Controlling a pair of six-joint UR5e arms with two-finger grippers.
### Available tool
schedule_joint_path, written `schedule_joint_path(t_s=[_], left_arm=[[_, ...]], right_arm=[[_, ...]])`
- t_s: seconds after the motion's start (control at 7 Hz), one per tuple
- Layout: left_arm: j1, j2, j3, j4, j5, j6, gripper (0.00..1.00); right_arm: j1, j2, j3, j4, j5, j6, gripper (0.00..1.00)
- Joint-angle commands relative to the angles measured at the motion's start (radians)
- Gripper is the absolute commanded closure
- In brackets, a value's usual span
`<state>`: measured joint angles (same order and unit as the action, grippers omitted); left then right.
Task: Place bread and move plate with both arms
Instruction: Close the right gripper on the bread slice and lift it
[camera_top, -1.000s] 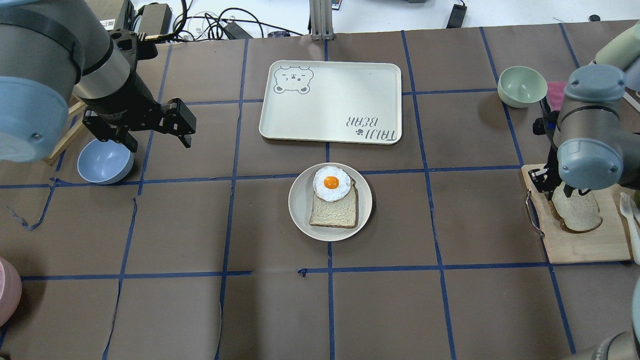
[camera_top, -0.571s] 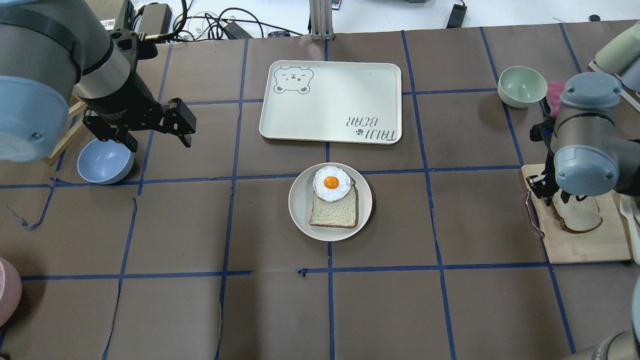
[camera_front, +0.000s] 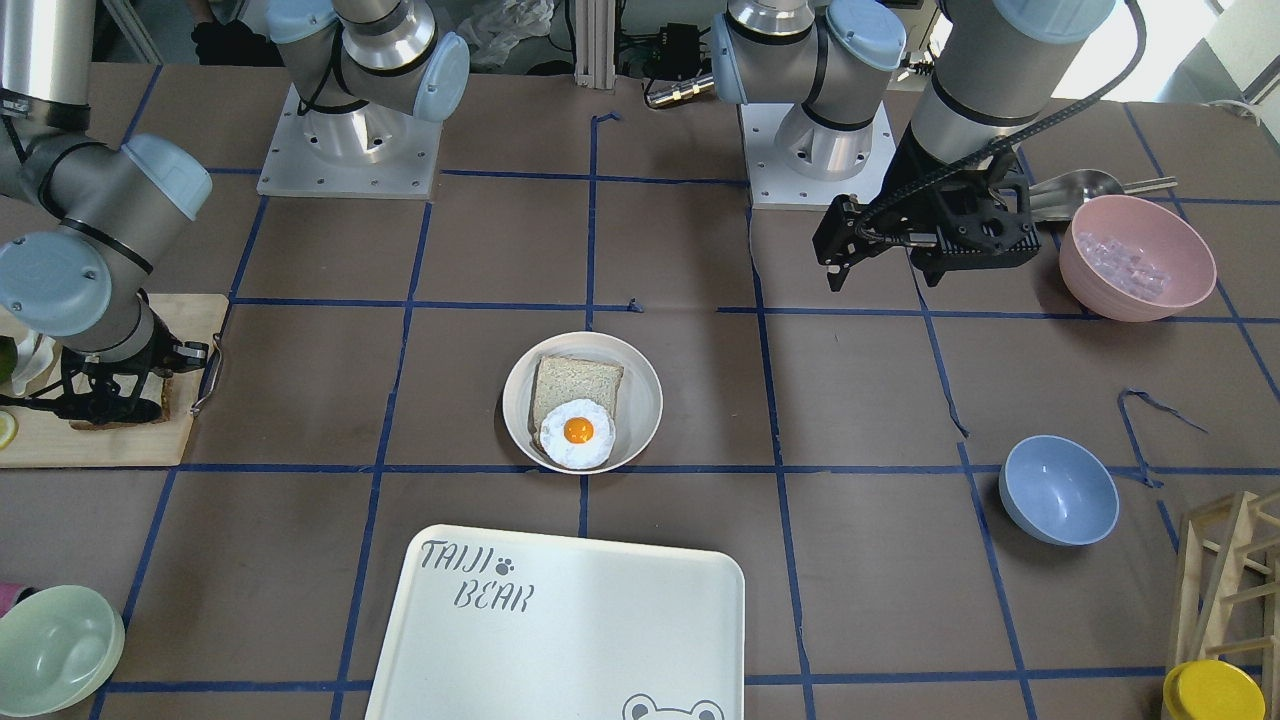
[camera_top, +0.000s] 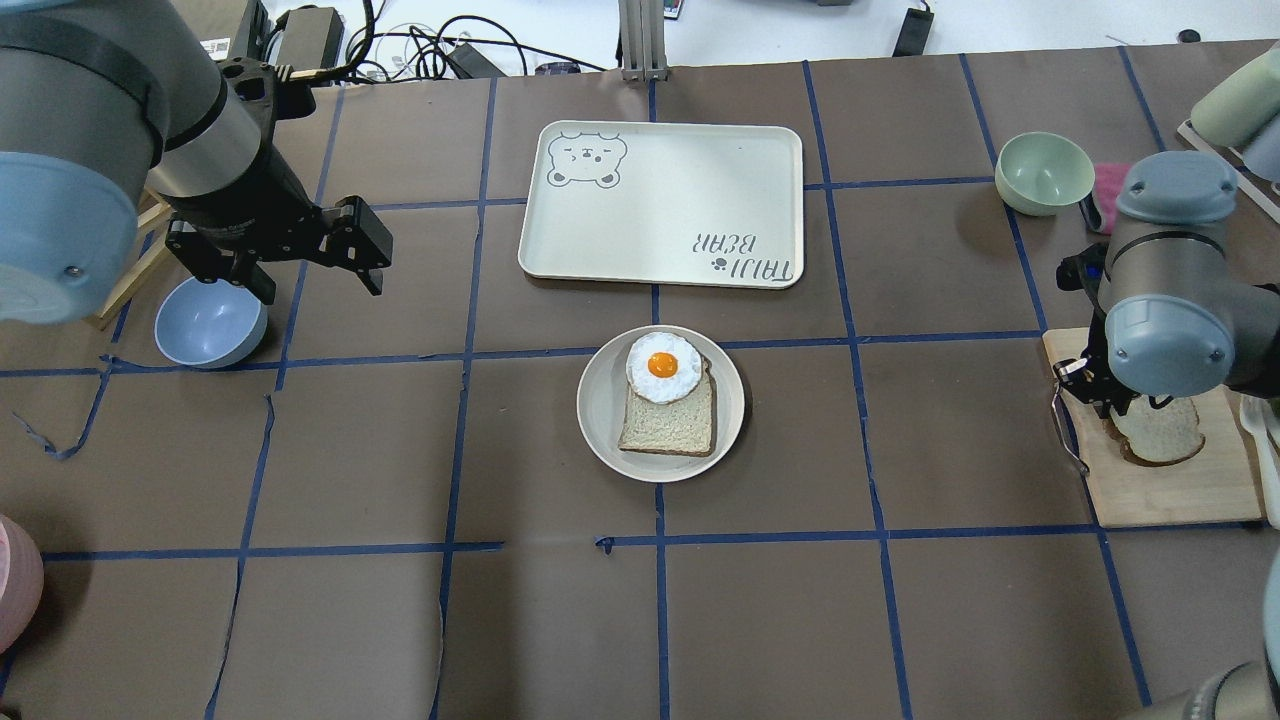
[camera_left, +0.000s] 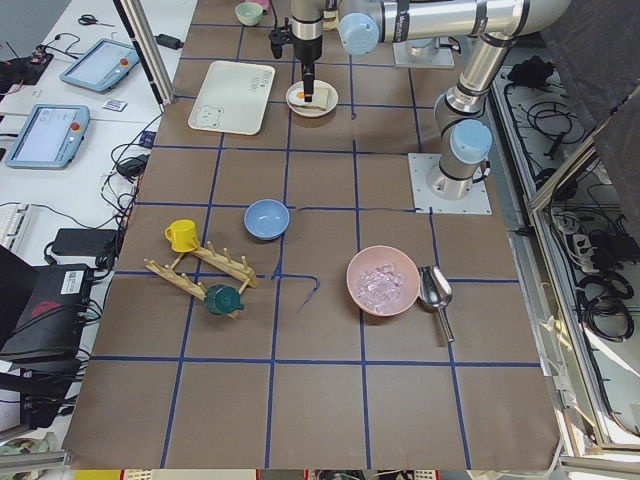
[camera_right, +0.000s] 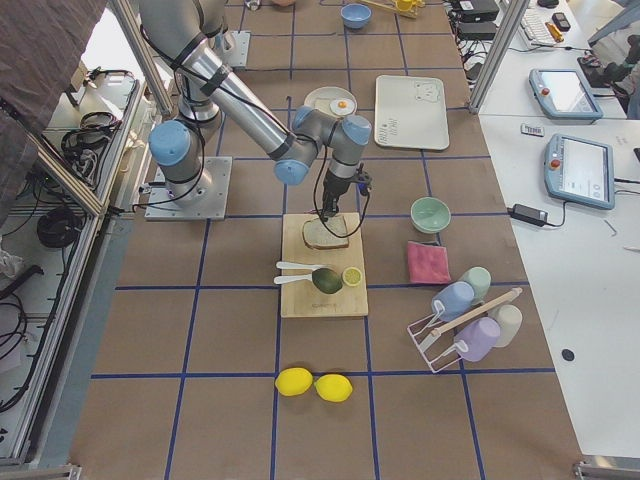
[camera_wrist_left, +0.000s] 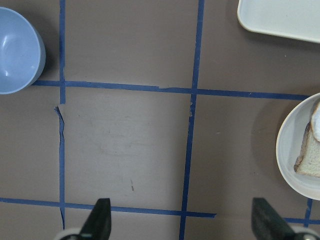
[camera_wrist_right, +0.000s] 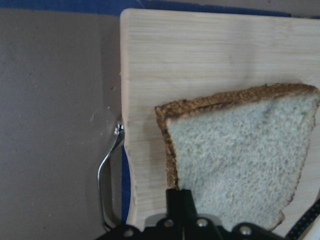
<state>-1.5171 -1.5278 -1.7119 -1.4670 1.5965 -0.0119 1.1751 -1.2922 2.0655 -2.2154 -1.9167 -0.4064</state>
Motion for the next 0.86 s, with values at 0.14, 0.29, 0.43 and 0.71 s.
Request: schedule_joint_path(t_s=[0.14, 0.29, 0.43, 0.71], left_arm=[[0.0, 0.0, -0.002, -0.001, 0.0, 0.001, 0.0], [0.0, 0.001, -0.002, -0.001, 0.0, 0.0, 0.0], [0.0, 0.002, 0.0, -0.001, 0.0, 0.0, 0.0], [0.0, 0.0, -0.003, -0.001, 0.0, 0.001, 0.0]], right_arm=[[0.0, -0.001, -0.002, -0.004, -0.002, 0.009, 1.0], [0.001, -0.013, -0.01, -0.009, 0.001, 0.011, 1.0], [0.003, -0.013, -0.019, -0.006, 0.001, 0.011, 1.0], [0.014, -0.022, -0.057, 0.014, 0.001, 0.011, 1.0]])
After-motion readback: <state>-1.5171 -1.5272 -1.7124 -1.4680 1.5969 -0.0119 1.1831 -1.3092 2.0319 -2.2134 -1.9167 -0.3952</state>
